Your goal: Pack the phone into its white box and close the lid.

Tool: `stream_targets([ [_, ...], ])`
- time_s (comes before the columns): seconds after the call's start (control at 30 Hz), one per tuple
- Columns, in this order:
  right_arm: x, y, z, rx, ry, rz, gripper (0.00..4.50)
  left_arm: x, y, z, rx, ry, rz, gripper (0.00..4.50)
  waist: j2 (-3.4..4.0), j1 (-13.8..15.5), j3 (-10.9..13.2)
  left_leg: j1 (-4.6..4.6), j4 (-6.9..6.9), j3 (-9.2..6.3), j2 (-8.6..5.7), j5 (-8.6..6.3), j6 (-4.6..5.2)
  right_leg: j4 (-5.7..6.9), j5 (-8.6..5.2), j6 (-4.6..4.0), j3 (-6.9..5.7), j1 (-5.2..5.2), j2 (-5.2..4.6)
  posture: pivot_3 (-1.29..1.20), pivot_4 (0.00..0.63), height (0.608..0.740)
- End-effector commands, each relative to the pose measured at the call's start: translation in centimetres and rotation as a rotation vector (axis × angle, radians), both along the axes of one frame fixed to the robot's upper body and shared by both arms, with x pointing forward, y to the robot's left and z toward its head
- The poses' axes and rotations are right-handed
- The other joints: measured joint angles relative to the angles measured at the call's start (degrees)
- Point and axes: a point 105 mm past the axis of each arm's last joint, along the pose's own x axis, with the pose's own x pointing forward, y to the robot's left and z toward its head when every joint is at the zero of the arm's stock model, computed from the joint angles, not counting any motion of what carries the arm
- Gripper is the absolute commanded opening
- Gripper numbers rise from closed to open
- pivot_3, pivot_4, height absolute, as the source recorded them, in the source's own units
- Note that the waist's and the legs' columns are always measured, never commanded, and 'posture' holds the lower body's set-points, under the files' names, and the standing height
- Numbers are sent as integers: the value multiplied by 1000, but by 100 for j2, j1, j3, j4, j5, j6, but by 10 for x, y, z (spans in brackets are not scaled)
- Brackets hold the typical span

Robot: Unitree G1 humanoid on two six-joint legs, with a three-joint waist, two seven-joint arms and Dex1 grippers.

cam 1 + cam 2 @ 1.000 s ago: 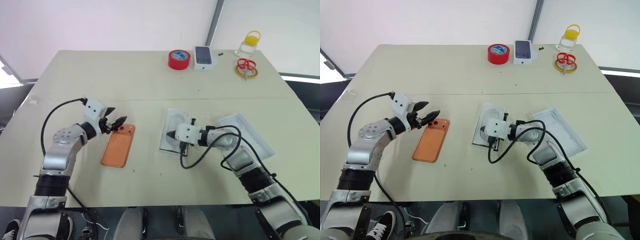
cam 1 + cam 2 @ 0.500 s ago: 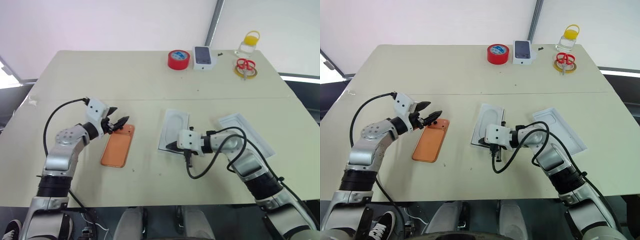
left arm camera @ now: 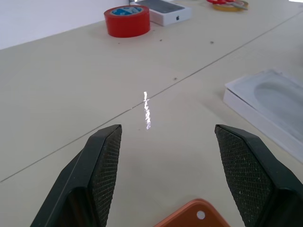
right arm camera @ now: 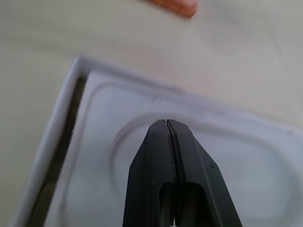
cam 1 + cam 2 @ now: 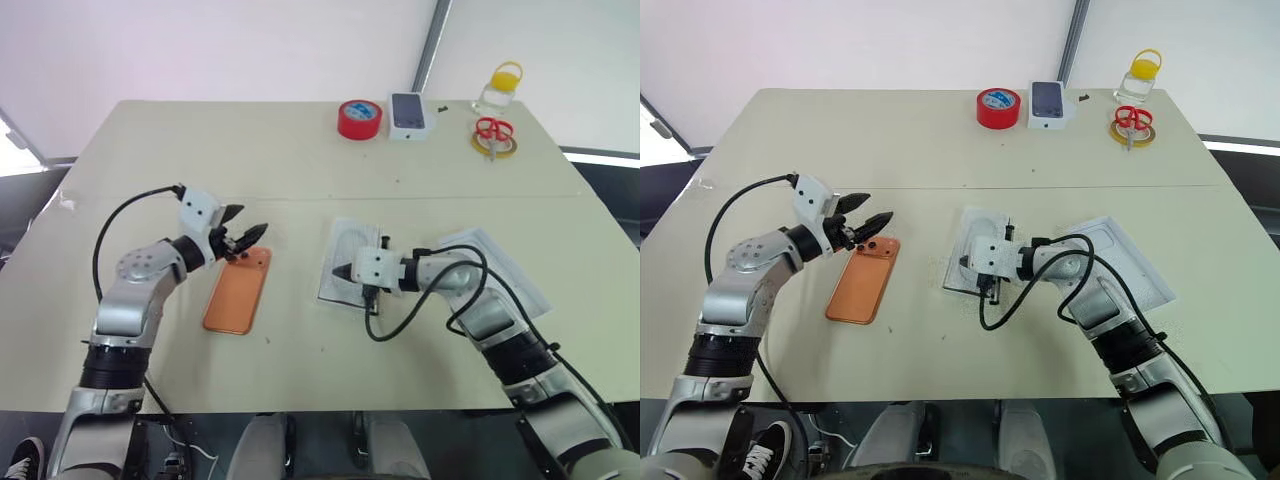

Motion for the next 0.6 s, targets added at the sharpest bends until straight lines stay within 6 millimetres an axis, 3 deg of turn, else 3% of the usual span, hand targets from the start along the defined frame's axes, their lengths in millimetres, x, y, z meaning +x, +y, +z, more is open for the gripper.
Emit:
stream_targets([
  [0.03,-19,7,7,-6,55,79,25,-1,-1,24,-43,-56,1,3344,0,-4,0,0,0,0,0,0,0,0,0,0,0,0,0,0,150,740],
  [0.17,-34,18,16,50,114,126,25,3,2,26,-50,-52,27,3344,0,-3,0,0,0,-3,6,0,0,1,0,1,0,0,6,0,150,740],
  [0.27,-27,20,20,75,76,99,25,5,5,24,-50,-50,47,3344,-1,-7,0,1,0,-2,6,0,0,0,0,1,0,0,7,0,150,740],
  [0.4,-7,10,24,59,0,27,25,4,6,22,-56,-42,48,3344,0,-2,0,1,0,-1,5,0,0,0,0,0,1,0,7,0,150,740],
  [0.6,-12,-8,12,-22,43,41,25,0,6,17,-52,-30,42,3344,0,9,0,-1,0,-1,5,0,0,-1,0,0,0,0,7,0,150,740],
])
